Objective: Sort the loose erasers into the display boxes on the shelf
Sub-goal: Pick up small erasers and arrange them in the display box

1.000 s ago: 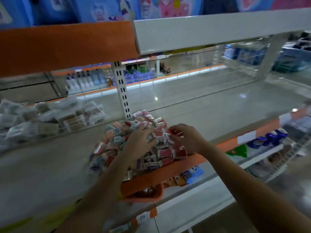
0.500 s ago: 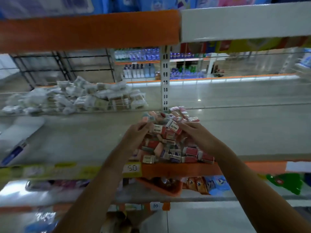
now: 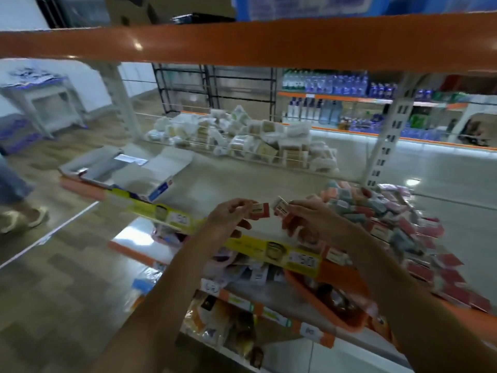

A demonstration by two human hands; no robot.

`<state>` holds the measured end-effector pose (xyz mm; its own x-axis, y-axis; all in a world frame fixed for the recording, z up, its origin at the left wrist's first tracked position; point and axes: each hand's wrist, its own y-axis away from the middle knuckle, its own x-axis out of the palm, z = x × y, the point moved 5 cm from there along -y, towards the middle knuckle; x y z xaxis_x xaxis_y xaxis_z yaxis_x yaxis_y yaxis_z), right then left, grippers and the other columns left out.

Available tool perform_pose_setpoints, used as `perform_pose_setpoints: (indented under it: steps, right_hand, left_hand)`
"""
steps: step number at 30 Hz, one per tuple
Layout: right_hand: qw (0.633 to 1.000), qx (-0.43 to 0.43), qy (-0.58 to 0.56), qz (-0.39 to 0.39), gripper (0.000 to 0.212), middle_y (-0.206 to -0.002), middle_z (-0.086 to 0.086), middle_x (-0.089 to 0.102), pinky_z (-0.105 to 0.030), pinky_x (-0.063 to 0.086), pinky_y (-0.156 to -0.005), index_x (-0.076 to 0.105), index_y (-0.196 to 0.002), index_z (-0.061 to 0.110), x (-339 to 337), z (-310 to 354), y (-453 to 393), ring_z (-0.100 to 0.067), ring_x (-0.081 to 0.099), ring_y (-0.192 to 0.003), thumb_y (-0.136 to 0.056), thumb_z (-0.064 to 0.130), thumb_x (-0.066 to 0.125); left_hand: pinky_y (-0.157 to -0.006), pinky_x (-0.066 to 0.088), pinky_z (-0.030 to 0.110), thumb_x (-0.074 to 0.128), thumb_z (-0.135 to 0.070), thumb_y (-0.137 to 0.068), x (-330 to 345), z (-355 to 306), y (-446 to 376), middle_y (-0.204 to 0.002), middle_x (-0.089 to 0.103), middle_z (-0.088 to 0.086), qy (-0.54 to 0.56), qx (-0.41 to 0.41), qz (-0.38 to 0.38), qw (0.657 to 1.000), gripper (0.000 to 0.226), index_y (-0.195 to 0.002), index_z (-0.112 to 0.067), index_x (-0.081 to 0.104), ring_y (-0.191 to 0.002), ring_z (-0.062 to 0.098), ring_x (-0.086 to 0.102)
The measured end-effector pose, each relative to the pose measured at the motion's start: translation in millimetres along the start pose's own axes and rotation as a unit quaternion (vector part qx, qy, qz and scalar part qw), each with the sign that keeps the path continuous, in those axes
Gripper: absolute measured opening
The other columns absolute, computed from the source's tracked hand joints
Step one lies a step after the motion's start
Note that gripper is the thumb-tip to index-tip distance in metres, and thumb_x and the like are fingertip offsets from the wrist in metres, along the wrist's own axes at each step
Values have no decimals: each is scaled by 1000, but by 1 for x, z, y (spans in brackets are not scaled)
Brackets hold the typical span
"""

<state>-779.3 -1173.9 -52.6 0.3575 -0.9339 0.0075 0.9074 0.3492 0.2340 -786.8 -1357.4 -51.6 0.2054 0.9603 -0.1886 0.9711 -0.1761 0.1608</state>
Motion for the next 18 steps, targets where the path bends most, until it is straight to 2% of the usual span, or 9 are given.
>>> perform_pose_setpoints:
  steps: [3,6,10,13,15,18]
  right_hand:
    - [998,2,50,43,19,-74,-2,58,-22,43,-48,58,-103,8,47,12,-29,-13,57,-64,-96,22,48]
    - [986,-14,161,46,21,-77,-1,55,-24,45,-53,55,-110,5,94,20,-62,-11,56,-67,-91,15,58]
    - [961,-51,269,48,12,-78,-2,54,-26,46,-57,58,-99,9,158,41,-111,-13,55,-70,-91,18,60]
    - [930,-92,351,53,8,-77,1,45,-19,43,-53,60,-92,8,203,62,-145,-11,48,-65,-92,16,57]
    - [912,-121,387,61,20,-80,0,43,-13,38,-52,59,-103,-4,230,74,-168,-10,44,-65,-92,13,56]
    - [914,-136,376,72,19,-88,-4,47,-8,37,-50,52,-111,2,264,84,-199,-7,45,-68,-92,6,54]
  left_hand:
    - [-51,43,17,65,-15,-87,-51,9,6,-79,66,-6,-19,20,11,1000,26,-111,-20,60,-63,2,60]
    - [-49,43,14,66,-2,-83,-106,16,9,-74,64,-6,-29,33,-16,999,30,-108,-17,60,-55,-4,57]
    - [-48,45,13,66,-2,-83,-184,25,10,-76,63,-1,-64,39,-38,996,32,-113,-12,59,-55,0,58]
    - [-44,41,11,65,0,-84,-240,30,6,-74,60,0,-90,49,-51,993,28,-110,-9,58,-52,-1,56]
    - [-48,40,10,66,-3,-84,-274,34,-1,-80,62,-2,-119,62,-54,989,29,-112,-10,61,-61,3,55]
    - [-50,39,12,68,-8,-84,-323,42,-16,-78,61,-7,-138,68,-76,985,25,-102,-24,61,-62,5,51]
